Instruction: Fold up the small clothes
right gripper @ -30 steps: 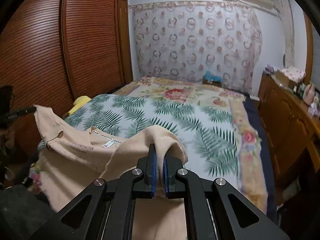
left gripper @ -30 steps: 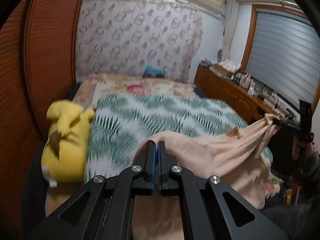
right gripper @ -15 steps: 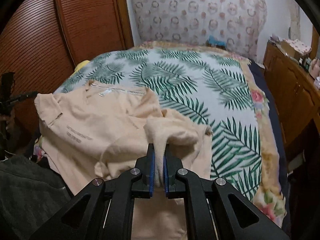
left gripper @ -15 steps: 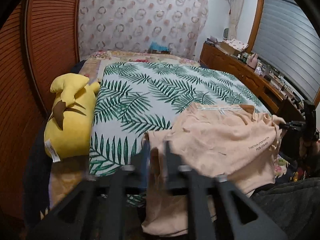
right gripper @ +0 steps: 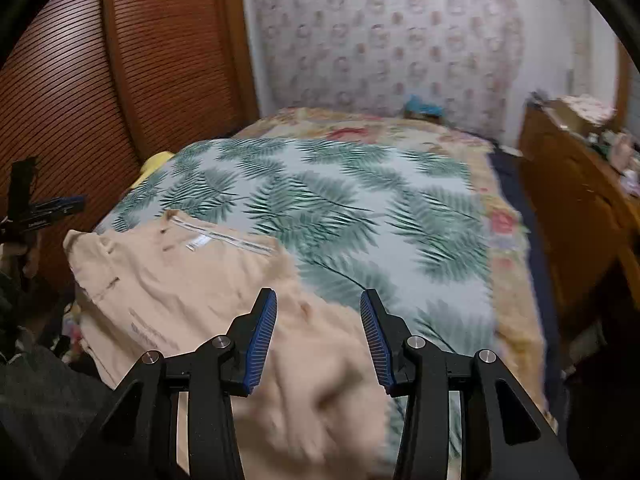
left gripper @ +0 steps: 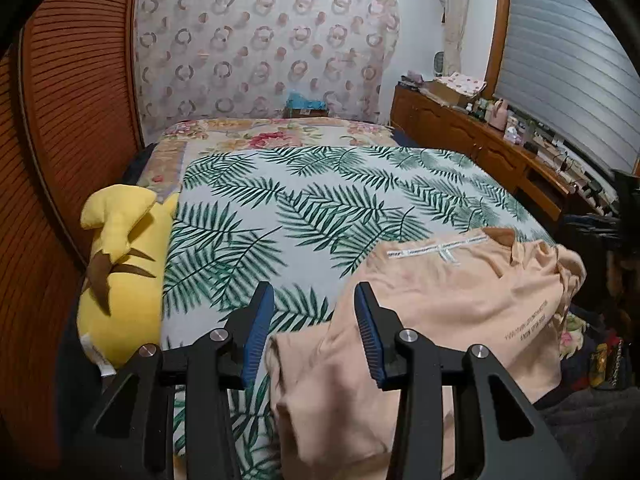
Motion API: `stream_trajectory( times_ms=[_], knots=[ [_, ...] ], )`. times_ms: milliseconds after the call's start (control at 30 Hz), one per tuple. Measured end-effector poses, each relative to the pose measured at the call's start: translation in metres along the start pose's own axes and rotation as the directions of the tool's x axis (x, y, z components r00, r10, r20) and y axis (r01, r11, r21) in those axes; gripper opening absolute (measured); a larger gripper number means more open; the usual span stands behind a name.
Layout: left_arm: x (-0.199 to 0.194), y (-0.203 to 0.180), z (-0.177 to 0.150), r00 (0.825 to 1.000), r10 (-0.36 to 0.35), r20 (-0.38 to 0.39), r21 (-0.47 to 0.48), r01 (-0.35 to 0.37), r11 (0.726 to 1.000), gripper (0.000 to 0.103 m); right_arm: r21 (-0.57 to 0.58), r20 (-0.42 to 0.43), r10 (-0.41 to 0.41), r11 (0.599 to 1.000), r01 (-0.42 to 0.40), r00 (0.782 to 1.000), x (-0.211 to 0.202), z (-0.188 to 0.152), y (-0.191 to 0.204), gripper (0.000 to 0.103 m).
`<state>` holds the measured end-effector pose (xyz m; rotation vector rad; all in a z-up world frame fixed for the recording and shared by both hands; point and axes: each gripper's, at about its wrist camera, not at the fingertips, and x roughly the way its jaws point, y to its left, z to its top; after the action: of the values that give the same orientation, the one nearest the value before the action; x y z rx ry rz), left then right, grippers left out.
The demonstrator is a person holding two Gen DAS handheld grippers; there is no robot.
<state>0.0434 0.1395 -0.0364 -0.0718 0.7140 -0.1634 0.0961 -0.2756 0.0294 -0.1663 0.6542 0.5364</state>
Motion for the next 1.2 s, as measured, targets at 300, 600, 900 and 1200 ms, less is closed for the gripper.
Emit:
stream_trajectory(
  times_ms=[300, 600, 900, 1200],
  knots=[
    [0.004, 0.006, -0.004, 0.999, 0.031, -0.010, -0.011, -0.031, 0.999, 0.043, -0.052, -0.221, 0.065, 0.996, -0.078, 0.973, 0.112, 0.042, 0.033, 0.045],
    [-0.006, 0.020, -0.004, 0.999, 0.040, 0.021, -0.058, -0.039, 0.998, 0.043, -0.118, -0.175, 0.173, 0.974, -0.195, 0.969, 0.074, 0.048, 0.069, 0.000],
    [0.003, 0.009, 0.005, 1.000, 0.020, 0.014, -0.028, -0.019, 0.999, 0.043, -0.227, -0.080, 0.137, 0.962, -0.152, 0.987, -0.014, 0.028, 0.077, 0.000],
    [0.044, 0.032, -0.019, 0.989, 0.030, -0.143, -0.050, -0.037, 0.998, 0.027, -0.075, -0.054, -0.065, 0.995, 0.061, 0.996, 0.005, 0.000, 0.000, 0.029]
  ],
)
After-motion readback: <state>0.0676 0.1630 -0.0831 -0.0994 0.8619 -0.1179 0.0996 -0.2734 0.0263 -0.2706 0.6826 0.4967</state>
